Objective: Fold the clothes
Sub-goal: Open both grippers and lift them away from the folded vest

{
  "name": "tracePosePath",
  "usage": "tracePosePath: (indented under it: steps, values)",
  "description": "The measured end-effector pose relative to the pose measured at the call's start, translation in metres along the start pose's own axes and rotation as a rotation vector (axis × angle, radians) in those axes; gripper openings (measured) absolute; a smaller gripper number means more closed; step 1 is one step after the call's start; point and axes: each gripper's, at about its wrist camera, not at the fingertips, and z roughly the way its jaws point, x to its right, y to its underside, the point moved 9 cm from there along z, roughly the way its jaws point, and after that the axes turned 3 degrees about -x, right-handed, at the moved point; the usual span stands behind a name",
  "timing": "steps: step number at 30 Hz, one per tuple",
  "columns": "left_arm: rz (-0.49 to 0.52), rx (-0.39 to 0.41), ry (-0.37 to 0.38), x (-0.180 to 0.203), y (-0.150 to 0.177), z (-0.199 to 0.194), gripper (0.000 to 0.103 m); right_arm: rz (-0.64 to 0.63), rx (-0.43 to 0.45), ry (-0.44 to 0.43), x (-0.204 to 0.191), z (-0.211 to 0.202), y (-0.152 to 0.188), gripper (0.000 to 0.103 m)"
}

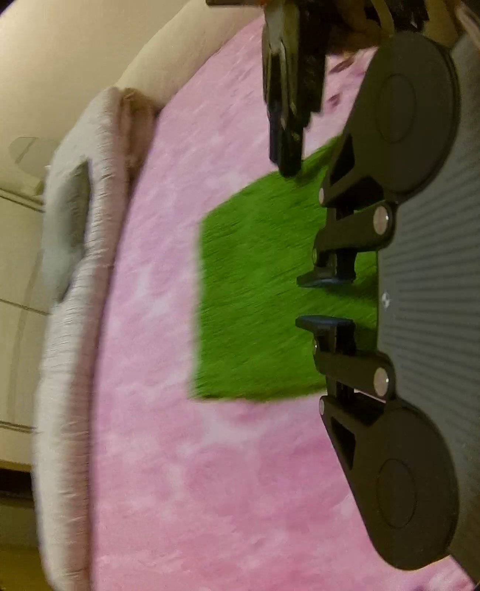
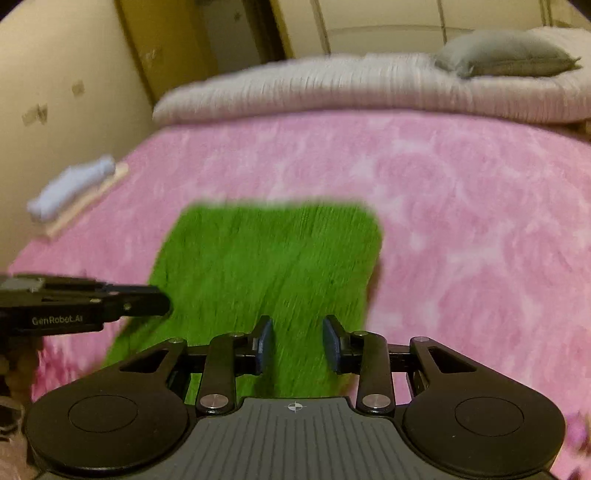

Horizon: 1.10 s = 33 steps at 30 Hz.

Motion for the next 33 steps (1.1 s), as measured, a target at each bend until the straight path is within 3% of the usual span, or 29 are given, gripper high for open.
tracePosePath:
  steps: [3,5,9,13,17,20,27,33]
  values:
    - [0.019,0.052,-0.004,-0.012,-0.031,0.012,0.012,-0.025,0.072,0.054,0.013,0.01,-0.03,0.034]
    - [0.022,0.046,-0.011,-0.021,-0.041,0.031,0.012,-0.008,0.093,0.058,0.022,0.025,-0.044,0.034]
    - [0.049,-0.024,-0.084,-0.041,-0.034,0.076,0.007,0.023,0.04,0.044,0.03,0.062,-0.04,0.034]
    - [0.031,-0.018,-0.091,-0.046,-0.031,0.083,0.005,0.002,0.0,0.07,0.035,0.084,-0.031,0.034]
    - [0.014,-0.018,-0.114,-0.04,-0.031,0.057,0.005,0.006,-0.003,0.061,0.034,0.06,-0.036,0.034]
    - [-0.031,-0.014,-0.104,-0.03,-0.017,0.019,0.005,0.012,0.006,0.049,0.021,0.022,-0.014,0.034]
    - [-0.152,-0.049,-0.047,0.016,0.052,-0.052,0.006,0.012,0.001,0.028,-0.019,-0.052,0.046,0.034]
    - [-0.155,-0.1,-0.111,0.031,0.096,-0.05,0.008,-0.008,-0.077,0.079,-0.043,-0.047,0.092,0.034]
